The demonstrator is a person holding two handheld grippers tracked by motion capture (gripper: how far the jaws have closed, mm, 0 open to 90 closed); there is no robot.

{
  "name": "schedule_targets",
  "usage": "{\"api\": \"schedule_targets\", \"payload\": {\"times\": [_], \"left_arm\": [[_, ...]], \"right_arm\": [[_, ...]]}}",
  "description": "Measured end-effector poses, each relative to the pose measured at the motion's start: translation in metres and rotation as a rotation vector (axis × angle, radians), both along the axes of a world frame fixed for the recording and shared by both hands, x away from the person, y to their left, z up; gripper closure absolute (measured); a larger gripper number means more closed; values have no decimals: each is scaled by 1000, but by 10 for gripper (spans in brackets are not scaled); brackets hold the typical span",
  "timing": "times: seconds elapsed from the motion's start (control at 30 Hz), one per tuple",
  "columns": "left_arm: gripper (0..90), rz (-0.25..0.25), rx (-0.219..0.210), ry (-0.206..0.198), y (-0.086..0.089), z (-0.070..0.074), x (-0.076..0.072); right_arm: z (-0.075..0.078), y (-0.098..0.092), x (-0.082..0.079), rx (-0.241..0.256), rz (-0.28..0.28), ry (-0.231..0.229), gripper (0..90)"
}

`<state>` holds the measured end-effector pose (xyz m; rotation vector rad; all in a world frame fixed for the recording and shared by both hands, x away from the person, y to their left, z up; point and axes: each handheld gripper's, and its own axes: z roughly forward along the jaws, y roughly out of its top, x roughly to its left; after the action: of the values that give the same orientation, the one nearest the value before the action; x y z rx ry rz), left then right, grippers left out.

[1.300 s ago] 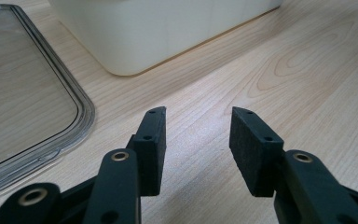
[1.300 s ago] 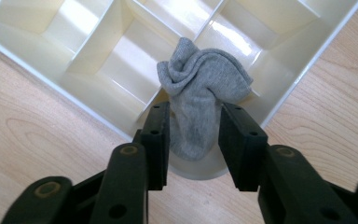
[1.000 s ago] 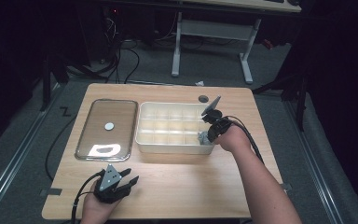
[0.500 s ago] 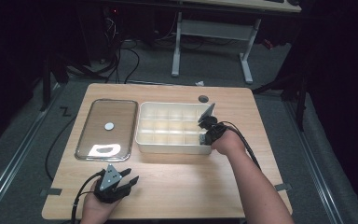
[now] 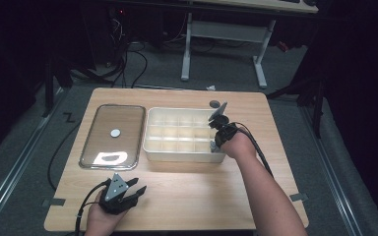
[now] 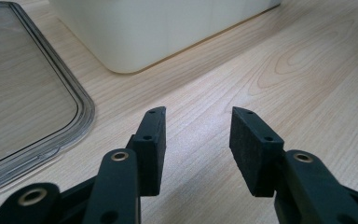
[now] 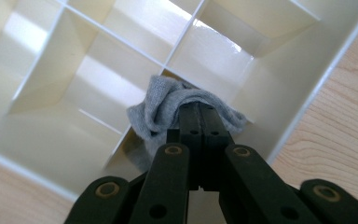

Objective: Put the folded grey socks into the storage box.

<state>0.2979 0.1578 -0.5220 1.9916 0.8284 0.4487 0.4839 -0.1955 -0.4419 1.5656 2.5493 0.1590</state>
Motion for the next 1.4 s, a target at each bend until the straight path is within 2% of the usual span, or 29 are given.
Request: {"api": "schedule_targets", "payload": {"times": [0.2,0.3,0.47,0.63,1.0,1.17,1.2,1.3,1.4], "left_arm": [[565,3,-4,3,2,-1,0],[565,-1,-2,6,1,-1,0],[565,-3,0,6,0,-2,-1],[565,-6,3,9,-1,-2,-1],[563,-9,6,10,-1,-1,-2],[561,-7,8,9,-1,-2,-1],[561,-6,7,7,-1,-2,-1],[561,-6,8,8,-2,-3,-2],[561,-9,10,8,-3,-3,-2]], "right_arm": [[-13,7,8,-32,-17,50,900],[-17,4,12,-23,24,66,900],[-26,7,17,-21,8,113,900],[-28,8,19,-25,11,124,900],[-23,4,13,-3,4,79,895],[-11,-1,8,22,-21,58,813],[-9,-3,8,25,-7,45,803],[0,-5,5,54,-33,21,785],[7,-8,3,63,-26,0,769]]}}
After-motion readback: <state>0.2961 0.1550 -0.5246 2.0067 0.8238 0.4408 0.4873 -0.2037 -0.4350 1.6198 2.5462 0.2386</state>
